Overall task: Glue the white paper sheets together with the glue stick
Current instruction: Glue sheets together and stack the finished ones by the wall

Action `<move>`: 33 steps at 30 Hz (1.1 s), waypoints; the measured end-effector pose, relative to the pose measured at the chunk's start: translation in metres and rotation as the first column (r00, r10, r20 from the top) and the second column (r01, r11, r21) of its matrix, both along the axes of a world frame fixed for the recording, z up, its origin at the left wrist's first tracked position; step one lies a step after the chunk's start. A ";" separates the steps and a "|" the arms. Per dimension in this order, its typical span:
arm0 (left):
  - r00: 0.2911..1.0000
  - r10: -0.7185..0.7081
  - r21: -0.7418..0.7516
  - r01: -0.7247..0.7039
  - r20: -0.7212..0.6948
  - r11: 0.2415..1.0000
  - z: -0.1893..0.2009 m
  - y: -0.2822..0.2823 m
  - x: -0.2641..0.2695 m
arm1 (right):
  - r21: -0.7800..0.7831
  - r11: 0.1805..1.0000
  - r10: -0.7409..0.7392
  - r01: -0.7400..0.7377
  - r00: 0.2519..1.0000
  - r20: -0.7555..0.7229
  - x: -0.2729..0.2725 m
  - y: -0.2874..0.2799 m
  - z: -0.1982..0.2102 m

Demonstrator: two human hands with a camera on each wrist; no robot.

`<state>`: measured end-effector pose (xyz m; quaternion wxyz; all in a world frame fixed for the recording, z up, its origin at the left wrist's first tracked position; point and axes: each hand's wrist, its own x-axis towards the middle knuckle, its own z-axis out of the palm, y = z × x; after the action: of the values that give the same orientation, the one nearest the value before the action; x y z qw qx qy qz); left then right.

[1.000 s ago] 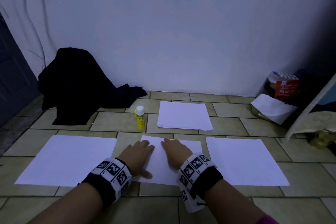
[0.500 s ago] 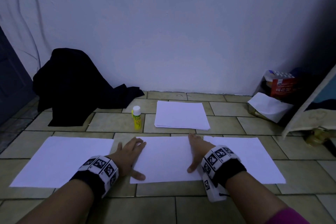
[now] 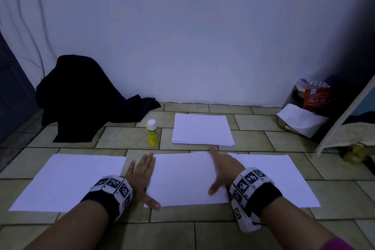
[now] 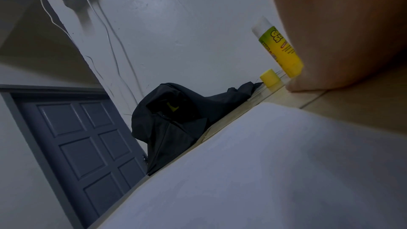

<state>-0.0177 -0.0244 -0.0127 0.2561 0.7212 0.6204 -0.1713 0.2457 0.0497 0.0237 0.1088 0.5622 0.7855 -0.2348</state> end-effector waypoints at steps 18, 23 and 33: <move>0.999 0.030 -0.005 -0.030 -0.038 1.000 0.005 -0.003 0.004 | -0.148 0.980 -0.196 0.134 0.793 -0.577 0.030 -0.017 0.005; 0.997 0.069 0.027 -0.068 -0.045 0.997 0.006 -0.006 0.006 | -0.083 0.978 -0.197 0.193 0.708 -0.679 0.038 -0.003 0.026; 0.990 0.095 0.002 -0.095 -0.109 0.995 0.018 -0.006 0.015 | 0.021 0.886 -0.254 0.463 0.523 -0.814 0.048 0.062 0.036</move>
<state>-0.0029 -0.0301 0.0048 0.2308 0.6801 0.6668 -0.1988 0.2938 0.1120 0.0601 -0.3684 0.5578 0.6384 -0.3816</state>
